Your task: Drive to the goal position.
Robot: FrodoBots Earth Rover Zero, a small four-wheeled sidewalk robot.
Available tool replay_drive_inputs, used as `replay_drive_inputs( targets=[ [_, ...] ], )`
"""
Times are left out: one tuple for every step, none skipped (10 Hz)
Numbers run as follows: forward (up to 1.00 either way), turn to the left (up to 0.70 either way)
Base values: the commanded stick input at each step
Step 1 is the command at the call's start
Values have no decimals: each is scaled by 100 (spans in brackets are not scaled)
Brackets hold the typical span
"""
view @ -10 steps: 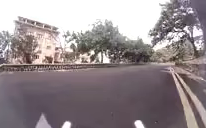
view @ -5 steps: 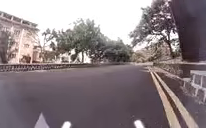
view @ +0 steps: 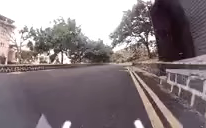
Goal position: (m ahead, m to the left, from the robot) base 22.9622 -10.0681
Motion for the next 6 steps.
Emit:
replay_drive_inputs(
  targets=[
    [70, 0],
    [70, 0],
    [70, 0],
    [70, 0],
    [70, 0],
    [70, 0]
  ],
)
